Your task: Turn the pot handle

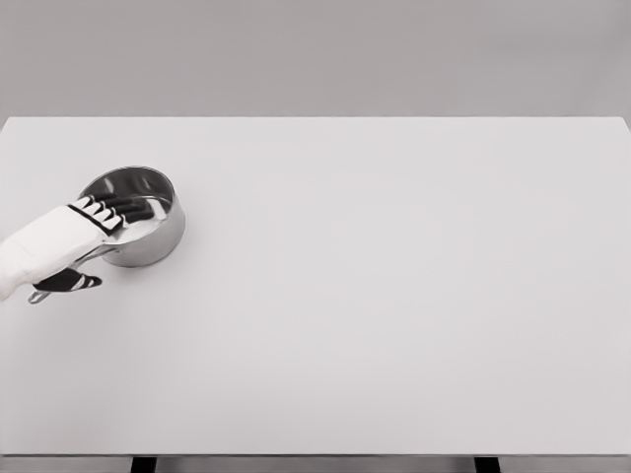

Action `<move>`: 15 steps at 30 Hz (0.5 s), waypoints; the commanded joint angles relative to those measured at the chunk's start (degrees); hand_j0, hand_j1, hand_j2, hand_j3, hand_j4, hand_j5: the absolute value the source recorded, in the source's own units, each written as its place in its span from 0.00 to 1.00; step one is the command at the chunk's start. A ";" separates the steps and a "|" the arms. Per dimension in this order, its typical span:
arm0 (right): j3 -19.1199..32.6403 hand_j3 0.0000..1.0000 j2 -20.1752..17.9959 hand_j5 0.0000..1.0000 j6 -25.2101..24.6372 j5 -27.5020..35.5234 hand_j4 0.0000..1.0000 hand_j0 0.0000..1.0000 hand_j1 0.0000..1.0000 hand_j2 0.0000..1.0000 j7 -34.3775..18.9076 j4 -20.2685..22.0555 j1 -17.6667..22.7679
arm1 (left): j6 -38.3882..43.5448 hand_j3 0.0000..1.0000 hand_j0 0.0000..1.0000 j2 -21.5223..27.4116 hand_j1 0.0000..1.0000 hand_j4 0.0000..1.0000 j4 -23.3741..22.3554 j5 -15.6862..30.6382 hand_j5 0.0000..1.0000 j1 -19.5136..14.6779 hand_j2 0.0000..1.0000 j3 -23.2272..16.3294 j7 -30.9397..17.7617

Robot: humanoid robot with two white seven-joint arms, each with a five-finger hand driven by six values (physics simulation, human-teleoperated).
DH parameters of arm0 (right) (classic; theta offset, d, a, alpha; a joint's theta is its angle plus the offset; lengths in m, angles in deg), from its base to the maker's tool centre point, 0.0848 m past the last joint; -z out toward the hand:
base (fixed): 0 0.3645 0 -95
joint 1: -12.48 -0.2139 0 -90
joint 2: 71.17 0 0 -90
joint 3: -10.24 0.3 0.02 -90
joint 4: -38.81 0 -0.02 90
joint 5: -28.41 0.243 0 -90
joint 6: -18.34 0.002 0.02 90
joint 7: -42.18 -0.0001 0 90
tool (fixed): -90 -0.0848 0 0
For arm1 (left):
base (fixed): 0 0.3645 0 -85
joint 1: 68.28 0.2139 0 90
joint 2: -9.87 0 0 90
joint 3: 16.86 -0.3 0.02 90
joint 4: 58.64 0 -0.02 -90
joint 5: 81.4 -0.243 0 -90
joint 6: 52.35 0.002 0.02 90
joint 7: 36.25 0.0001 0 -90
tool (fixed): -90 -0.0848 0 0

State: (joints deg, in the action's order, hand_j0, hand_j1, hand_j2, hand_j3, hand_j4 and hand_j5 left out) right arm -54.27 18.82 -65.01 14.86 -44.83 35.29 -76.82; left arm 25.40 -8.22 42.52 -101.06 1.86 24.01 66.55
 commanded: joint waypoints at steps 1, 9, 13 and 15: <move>0.00 1.00 0.01 1.00 0.03 0.01 1.00 1.00 1.00 1.00 0.00 0.00 0.00 | 0.38 1.00 1.00 0.07 1.00 1.00 -0.08 -0.91 1.00 0.00 1.00 0.08 0.12; 0.00 1.00 0.01 1.00 0.03 0.01 1.00 1.00 1.00 1.00 0.00 0.00 0.00 | 0.56 1.00 1.00 0.16 1.00 1.00 -0.34 -1.79 1.00 0.09 1.00 0.35 0.12; 0.00 1.00 0.01 1.00 0.03 0.01 1.00 1.00 1.00 1.00 0.00 0.00 0.00 | 1.61 1.00 1.00 0.25 1.00 1.00 -0.52 -1.88 1.00 0.09 1.00 0.70 0.12; 0.00 1.00 0.01 1.00 0.03 0.01 1.00 1.00 1.00 1.00 0.00 0.00 0.00 | 1.70 1.00 1.00 0.33 1.00 1.00 -0.61 -2.14 1.00 0.09 1.00 0.79 0.12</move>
State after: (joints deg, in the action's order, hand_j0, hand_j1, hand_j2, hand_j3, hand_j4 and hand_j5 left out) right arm -54.27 18.82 -64.98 14.86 -44.83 35.29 -76.82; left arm 26.79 -8.01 42.00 -103.11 1.95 24.62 66.64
